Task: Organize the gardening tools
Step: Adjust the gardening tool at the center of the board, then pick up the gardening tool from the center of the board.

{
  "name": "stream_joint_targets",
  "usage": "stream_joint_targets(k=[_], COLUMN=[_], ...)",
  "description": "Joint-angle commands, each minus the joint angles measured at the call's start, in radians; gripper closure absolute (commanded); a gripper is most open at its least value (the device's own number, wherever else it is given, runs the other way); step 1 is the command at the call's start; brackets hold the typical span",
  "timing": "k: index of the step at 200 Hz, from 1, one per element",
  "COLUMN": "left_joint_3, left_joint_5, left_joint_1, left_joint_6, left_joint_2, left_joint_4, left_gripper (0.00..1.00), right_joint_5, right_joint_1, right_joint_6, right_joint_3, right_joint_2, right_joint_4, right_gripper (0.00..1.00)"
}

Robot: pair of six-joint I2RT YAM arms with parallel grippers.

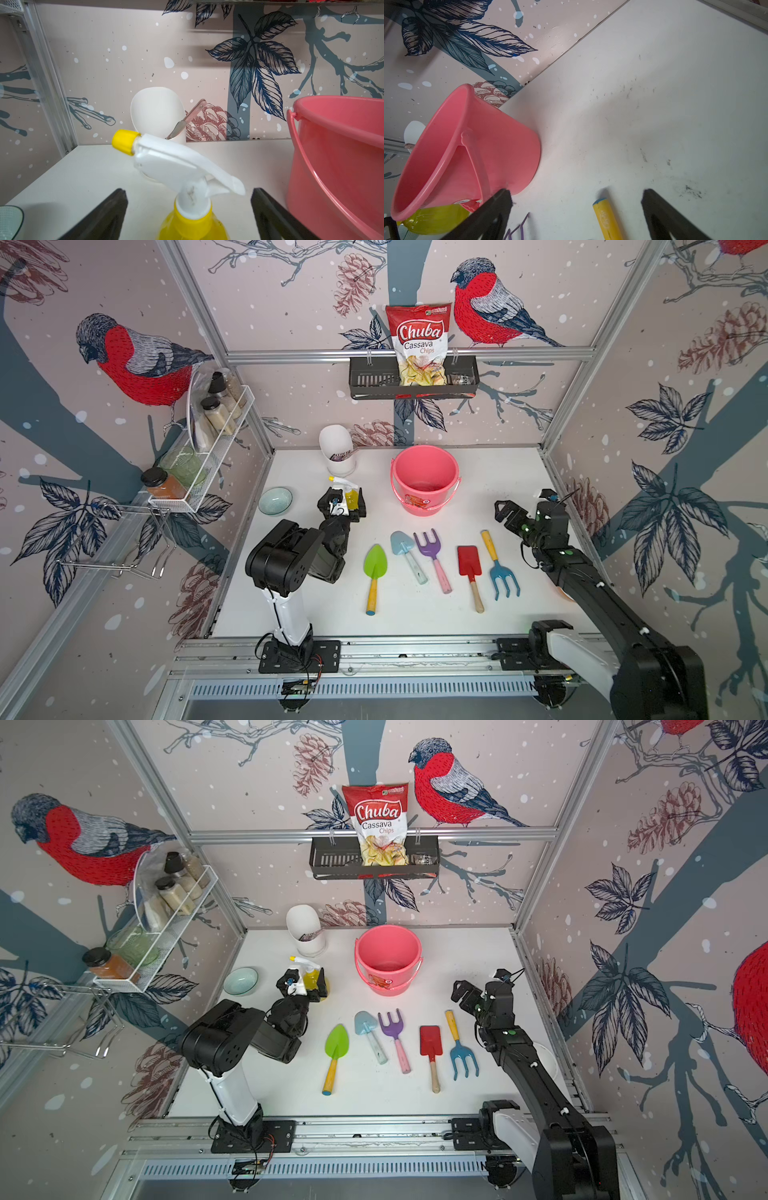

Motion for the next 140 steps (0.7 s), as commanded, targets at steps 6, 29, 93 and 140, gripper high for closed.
stream_joint_targets(k=[6, 29, 93, 140], left_joint_3=[-0.024, -0.054, -0.105, 0.040], left_joint_5=[-0.046, -0.064, -0.200, -0.098], left_joint_1=[-0.016, -0.047, -0.163, -0.192], left_joint_6=[-0.013, 0.015, 0.027, -0.121], left_joint_2=[-0.043, -0.106, -0.508, -0.744], left_joint_4=[0.152, 0.089, -0.443, -1.074], left_gripper=[0.03, 0.03, 0.03, 0.03], right_joint_5=[-0.011, -0.011, -0.055, -0.053], right_joint_1=[0.000, -0.001, 0.002, 0.028], right_joint_6=[0.006, 0.007, 0.008, -0.016], right_joint_3=[0.013, 0.015, 0.016, 0.019], right_joint_2=[-0.012, -0.028, -0.029, -0.026], right_joint_4=[0.005, -0.002, -0.015, -0.084], right_gripper=[0.00, 0.00, 0.00, 0.00])
